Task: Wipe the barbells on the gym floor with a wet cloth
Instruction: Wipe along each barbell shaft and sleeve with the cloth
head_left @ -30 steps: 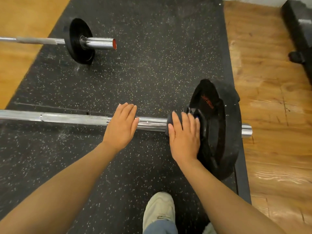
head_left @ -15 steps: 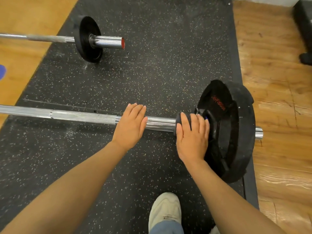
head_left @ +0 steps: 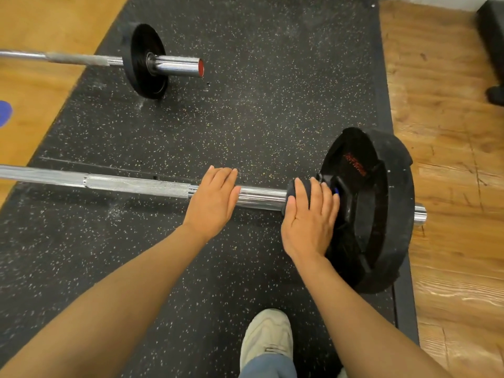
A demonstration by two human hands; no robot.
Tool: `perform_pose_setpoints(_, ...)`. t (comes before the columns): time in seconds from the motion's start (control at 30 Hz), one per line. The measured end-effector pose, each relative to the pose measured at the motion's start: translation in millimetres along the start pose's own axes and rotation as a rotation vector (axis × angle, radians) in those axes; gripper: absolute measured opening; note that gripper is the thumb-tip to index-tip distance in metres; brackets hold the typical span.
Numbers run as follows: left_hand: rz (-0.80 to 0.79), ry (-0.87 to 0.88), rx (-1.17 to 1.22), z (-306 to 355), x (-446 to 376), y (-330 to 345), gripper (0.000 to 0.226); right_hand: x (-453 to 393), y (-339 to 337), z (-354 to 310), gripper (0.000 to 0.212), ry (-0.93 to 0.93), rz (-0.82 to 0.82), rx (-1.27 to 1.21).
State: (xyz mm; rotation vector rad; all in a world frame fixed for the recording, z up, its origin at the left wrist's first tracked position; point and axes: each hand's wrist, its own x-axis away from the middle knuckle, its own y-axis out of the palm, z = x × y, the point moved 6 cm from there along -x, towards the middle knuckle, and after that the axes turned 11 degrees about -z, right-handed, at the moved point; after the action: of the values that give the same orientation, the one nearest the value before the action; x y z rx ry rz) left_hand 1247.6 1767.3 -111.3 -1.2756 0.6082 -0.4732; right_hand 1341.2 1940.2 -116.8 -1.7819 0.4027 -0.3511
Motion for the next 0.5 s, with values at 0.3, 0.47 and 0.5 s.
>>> perform_pose_setpoints(0.3, 0.016, 0.008, 0.037, -2.8, -2.3, 2.0, 0.052, -1.1, 5.8, -24.3, 0.053, -0.173, -0.107, 0.095)
perform_pose_setpoints(0.47, -0.016, -0.002, 0.038, -2.2, -2.6, 0.6, 0.06, -2.0, -2.7, -6.5, 0.058, -0.046, -0.123, 0.102)
perform_pose_setpoints(0.5, -0.023, -0.002, 0.021, -1.2, -2.7, -0.2, 0.058, -1.2, -4.1, -9.4, 0.06, -0.052, -0.143, 0.09)
